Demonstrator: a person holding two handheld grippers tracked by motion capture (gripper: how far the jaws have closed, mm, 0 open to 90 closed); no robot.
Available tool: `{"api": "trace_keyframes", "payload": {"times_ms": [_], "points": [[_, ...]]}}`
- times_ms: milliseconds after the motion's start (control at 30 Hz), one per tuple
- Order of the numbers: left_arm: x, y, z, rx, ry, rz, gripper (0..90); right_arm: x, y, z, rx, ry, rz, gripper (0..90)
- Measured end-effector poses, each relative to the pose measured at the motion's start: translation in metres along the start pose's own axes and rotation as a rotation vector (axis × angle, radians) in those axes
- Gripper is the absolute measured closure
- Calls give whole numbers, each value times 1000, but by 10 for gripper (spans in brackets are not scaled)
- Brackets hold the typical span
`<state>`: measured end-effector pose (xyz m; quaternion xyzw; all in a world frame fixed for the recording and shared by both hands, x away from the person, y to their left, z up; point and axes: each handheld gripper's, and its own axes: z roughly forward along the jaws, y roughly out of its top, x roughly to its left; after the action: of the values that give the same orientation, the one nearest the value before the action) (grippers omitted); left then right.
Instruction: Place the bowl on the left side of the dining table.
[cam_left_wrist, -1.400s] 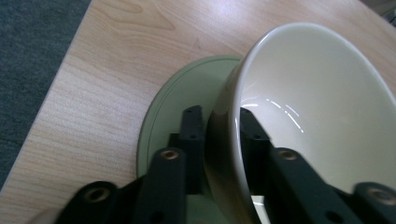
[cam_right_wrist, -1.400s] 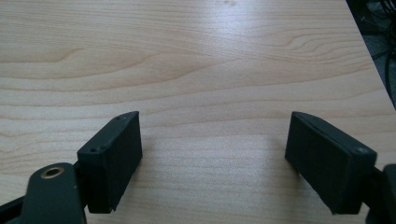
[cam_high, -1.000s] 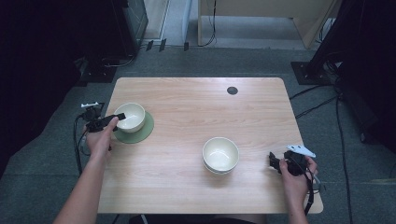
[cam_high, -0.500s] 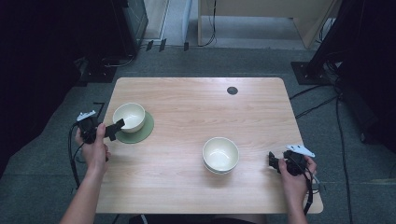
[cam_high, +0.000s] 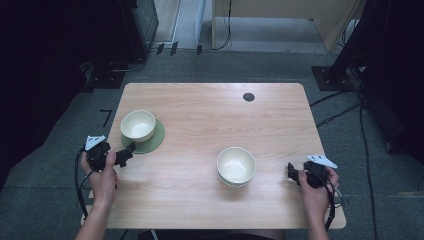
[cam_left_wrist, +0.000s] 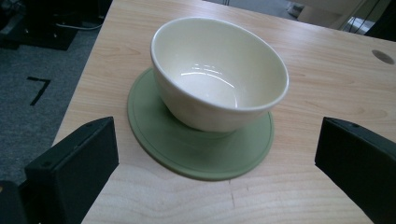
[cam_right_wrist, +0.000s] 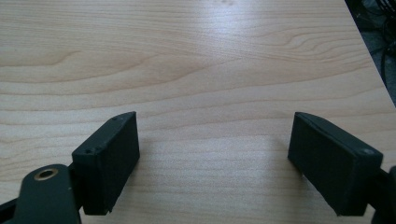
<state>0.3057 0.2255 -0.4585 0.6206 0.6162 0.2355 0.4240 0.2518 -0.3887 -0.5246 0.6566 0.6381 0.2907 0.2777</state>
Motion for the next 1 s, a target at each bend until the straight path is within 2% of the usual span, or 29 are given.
{"api": "trace_keyframes", "payload": {"times_ms": [200,300,467,733,833,1000], "points": [[-2,-11,-4,-1,-3,17,0,0,0,0,0,0,0,164],[-3,-21,-7,-25,-9,10,0,0,0,0,0,0,0,163],[-6,-41,-7,-9,-17,24,0,0,0,0,0,0,-1,164],[-1,-54,-11,2,-25,25,0,0,0,0,0,0,-1,164],[2,-60,-11,21,-25,16,0,0,0,0,0,-1,-1,163],[6,-65,-15,38,3,42,0,0,0,0,-1,-1,-2,163]]}}
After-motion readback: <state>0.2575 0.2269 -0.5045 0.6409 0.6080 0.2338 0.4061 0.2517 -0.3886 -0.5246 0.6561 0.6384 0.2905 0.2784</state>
